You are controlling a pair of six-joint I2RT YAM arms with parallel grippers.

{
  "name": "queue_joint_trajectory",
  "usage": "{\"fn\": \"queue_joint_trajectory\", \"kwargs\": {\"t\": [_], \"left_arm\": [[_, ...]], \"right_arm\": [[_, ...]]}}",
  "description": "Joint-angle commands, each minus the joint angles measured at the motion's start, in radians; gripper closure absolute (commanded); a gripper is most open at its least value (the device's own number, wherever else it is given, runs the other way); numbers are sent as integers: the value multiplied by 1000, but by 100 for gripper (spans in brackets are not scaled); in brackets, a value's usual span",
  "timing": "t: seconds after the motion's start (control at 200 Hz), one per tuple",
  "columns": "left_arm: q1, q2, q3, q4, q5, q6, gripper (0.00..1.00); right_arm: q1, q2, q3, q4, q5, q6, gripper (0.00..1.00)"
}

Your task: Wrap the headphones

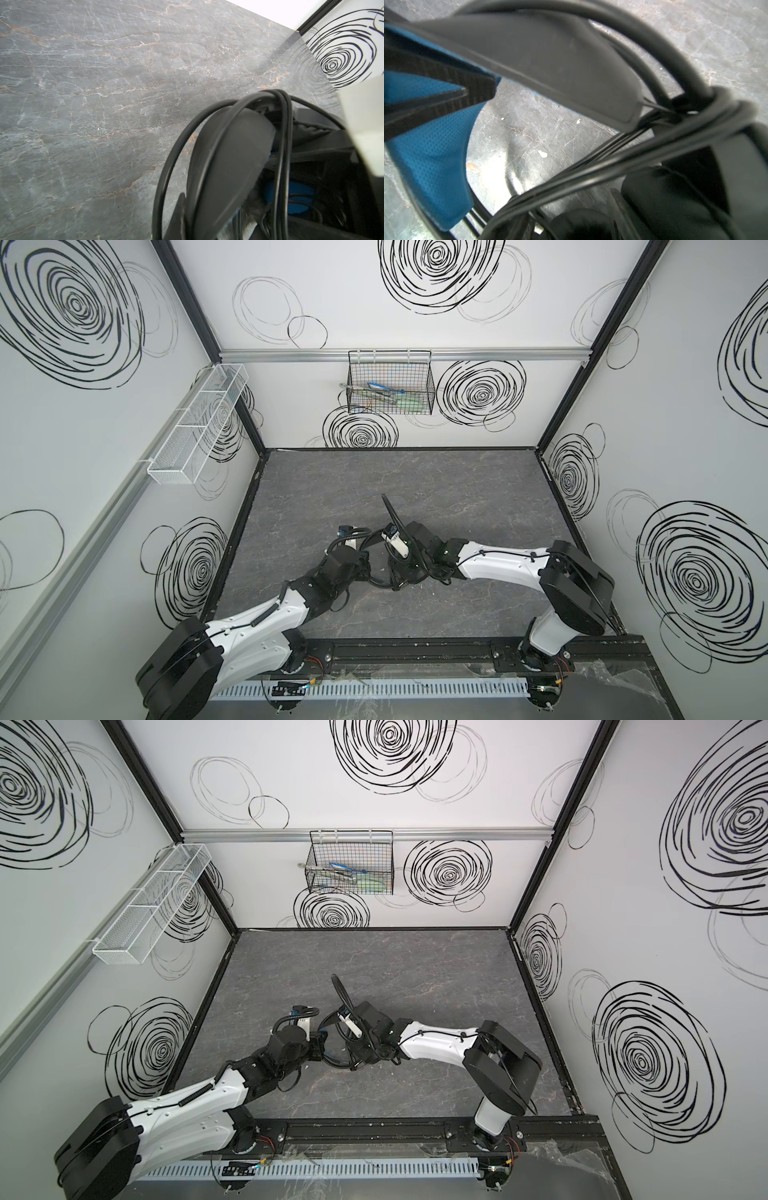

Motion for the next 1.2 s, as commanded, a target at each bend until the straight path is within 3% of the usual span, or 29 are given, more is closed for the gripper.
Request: {"fn": "queue_joint_trajectory", "kwargs": {"t": [0.0, 0.22, 0.38, 0.455, 0.585, 0.665, 0.91, 1.196], "left_arm": [[-42, -1, -7, -3, 174, 39, 100], [-45, 23, 1, -19, 209, 60, 100], [-46, 20, 1, -29, 222, 65, 100], [-45, 17, 0, -35, 222, 65, 100], [-42, 25, -5, -37, 220, 63, 100], [-38, 31, -5, -30, 226, 60, 100], [-39, 9, -8, -25, 246, 53, 100], [-11, 8, -22, -23, 255, 53, 100]], "right_arm": [[-10, -17, -20, 94, 107, 2, 40], [44, 43, 12, 18, 387, -48, 40], [59, 37, 28, 9, 477, -55, 40], [61, 6, 14, 30, 469, -46, 41], [51, -63, -19, 75, 313, -11, 41], [51, -73, -25, 74, 279, 18, 39], [64, -20, -11, 34, 342, 54, 32], [84, -62, 21, -37, 404, 31, 22]]}}
